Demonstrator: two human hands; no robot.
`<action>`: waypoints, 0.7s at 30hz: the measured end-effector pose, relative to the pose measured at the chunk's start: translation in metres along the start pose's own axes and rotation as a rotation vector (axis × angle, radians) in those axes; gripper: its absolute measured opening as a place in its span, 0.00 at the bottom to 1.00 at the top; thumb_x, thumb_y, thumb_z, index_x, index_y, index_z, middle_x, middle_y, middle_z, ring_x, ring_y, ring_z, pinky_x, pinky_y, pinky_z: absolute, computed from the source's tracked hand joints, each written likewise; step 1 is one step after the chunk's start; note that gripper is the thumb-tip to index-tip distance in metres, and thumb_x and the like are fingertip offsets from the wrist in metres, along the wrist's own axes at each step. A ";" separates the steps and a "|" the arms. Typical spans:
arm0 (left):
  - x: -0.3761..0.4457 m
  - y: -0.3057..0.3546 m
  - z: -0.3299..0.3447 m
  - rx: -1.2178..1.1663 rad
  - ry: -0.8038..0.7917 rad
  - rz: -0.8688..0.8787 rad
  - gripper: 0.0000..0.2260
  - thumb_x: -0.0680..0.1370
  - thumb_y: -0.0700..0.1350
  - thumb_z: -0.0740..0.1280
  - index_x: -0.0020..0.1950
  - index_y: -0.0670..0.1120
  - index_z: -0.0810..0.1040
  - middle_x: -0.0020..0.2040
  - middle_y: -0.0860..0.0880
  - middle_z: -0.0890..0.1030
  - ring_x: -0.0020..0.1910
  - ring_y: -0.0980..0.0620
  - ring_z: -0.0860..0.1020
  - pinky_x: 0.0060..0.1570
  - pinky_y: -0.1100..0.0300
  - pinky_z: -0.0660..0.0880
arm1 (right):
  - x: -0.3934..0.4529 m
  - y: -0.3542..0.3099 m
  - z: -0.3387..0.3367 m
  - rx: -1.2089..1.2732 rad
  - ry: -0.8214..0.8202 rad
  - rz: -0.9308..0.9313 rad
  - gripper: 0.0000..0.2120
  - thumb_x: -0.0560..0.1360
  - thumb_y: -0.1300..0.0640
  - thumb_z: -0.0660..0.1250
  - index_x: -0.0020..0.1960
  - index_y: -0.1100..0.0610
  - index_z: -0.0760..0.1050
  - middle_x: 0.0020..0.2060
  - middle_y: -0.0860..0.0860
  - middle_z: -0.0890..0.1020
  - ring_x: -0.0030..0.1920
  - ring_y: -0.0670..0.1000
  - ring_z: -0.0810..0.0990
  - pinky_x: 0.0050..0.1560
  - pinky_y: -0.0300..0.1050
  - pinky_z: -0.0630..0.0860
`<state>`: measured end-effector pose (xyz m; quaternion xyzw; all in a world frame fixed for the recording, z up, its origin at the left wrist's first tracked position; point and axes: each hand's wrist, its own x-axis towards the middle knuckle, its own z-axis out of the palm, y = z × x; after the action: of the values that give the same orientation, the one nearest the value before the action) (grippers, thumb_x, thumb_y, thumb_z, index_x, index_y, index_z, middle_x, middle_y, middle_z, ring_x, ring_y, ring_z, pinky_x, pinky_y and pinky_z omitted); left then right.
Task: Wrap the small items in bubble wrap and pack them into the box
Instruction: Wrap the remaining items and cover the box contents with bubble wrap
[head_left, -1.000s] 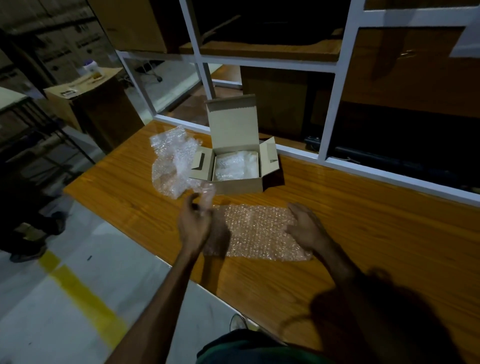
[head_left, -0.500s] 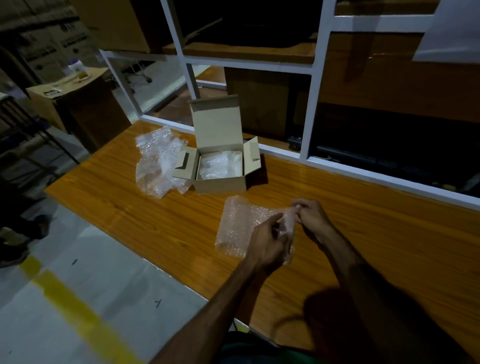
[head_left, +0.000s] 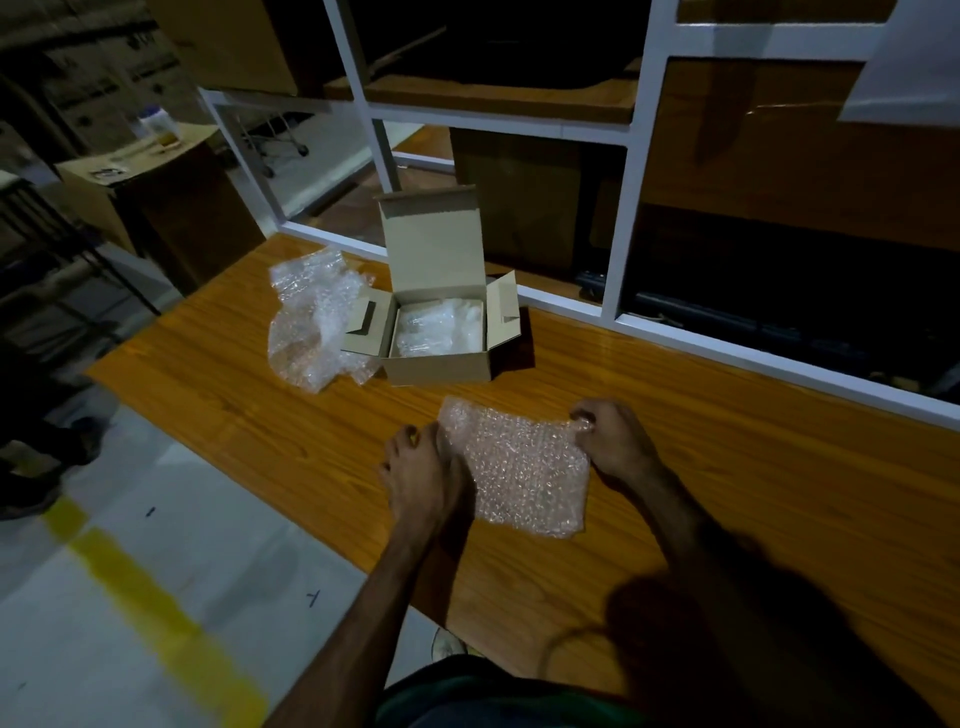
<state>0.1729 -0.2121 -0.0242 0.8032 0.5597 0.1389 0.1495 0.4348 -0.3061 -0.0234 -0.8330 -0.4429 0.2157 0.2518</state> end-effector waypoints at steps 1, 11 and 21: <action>0.004 -0.009 0.005 -0.029 -0.010 -0.034 0.24 0.81 0.58 0.66 0.75 0.50 0.71 0.69 0.41 0.75 0.68 0.40 0.72 0.68 0.37 0.71 | 0.001 -0.003 -0.002 -0.067 -0.005 -0.015 0.21 0.77 0.59 0.75 0.69 0.50 0.79 0.68 0.52 0.79 0.67 0.54 0.76 0.66 0.53 0.77; 0.042 -0.025 -0.019 -0.587 -0.084 -0.127 0.12 0.80 0.39 0.71 0.62 0.48 0.81 0.55 0.51 0.85 0.53 0.54 0.84 0.56 0.49 0.84 | 0.018 -0.038 -0.012 -0.140 -0.327 -0.059 0.34 0.73 0.57 0.79 0.76 0.48 0.73 0.68 0.47 0.80 0.70 0.52 0.76 0.75 0.62 0.62; 0.033 0.008 -0.051 -0.488 0.147 0.425 0.11 0.79 0.37 0.72 0.60 0.47 0.84 0.56 0.54 0.83 0.54 0.55 0.79 0.51 0.58 0.77 | 0.014 -0.052 0.007 0.144 -0.346 -0.066 0.25 0.75 0.63 0.78 0.70 0.52 0.78 0.40 0.51 0.87 0.36 0.50 0.87 0.38 0.49 0.85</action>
<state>0.1709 -0.1798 0.0275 0.8303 0.3389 0.3548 0.2643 0.4052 -0.2673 0.0015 -0.7483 -0.4902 0.3785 0.2378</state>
